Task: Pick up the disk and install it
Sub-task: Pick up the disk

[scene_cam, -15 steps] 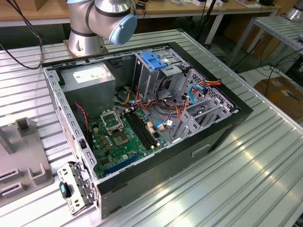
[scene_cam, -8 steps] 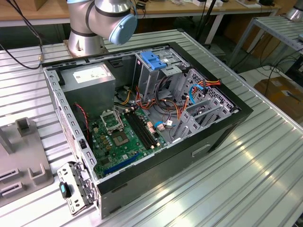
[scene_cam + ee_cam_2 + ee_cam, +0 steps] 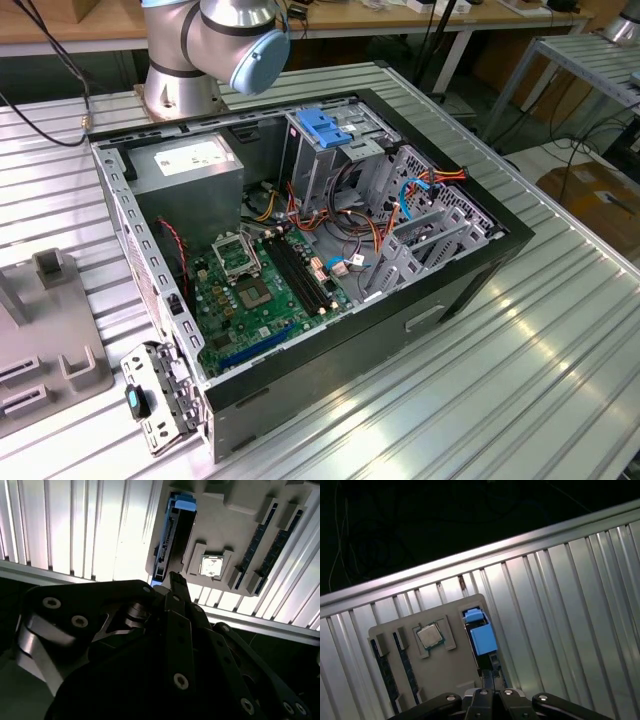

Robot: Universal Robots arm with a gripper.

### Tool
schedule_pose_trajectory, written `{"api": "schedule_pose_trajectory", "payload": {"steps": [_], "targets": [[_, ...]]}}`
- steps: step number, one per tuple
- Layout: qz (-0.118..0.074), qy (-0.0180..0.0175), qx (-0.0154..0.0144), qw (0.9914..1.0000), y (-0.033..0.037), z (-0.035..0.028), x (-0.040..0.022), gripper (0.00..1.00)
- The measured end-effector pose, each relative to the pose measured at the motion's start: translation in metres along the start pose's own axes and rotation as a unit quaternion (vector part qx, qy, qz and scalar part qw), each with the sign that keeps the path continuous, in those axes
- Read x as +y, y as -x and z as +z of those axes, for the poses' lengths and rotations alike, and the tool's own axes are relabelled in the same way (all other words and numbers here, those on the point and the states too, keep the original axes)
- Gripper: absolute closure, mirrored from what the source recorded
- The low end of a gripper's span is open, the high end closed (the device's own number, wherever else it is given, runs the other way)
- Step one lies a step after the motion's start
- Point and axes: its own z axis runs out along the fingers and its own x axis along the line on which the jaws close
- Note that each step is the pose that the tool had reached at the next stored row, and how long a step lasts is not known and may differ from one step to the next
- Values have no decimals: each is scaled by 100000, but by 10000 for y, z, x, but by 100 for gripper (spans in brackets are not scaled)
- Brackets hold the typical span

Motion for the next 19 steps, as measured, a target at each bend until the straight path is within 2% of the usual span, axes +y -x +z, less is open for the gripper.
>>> {"api": "schedule_pose_trajectory", "payload": {"steps": [1,3,7,10,12,13,19], "targets": [[-1295,21,-27,99992,0,4,0,89],[-2680,48,-55,99964,0,15,0,89],[-5420,100,-100,99853,-2,68,1,89],[-7806,155,-142,99695,-2,113,2,89],[-9773,197,-161,99521,-3,136,3,89],[-9996,208,-161,99499,-3,142,3,89],[-10000,204,-167,99498,0,165,-8,89]]}}
